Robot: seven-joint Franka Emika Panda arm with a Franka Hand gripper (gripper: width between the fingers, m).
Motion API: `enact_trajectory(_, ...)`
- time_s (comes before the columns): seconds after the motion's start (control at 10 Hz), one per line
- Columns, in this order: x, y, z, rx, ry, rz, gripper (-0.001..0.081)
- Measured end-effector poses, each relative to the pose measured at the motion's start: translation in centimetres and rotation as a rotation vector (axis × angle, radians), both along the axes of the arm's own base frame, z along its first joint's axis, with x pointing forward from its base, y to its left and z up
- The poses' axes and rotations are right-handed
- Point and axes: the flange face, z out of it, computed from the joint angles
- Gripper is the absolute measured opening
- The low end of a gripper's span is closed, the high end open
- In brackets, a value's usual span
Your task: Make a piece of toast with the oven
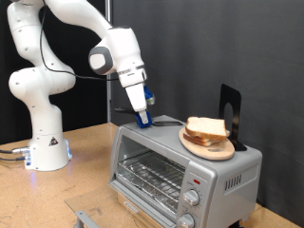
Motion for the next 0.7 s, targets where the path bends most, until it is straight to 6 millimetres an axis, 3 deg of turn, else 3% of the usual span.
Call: enact_trajectory(0.7, 0.56, 0.00, 0.04, 0.068, 0.096, 0.175, 0.0682)
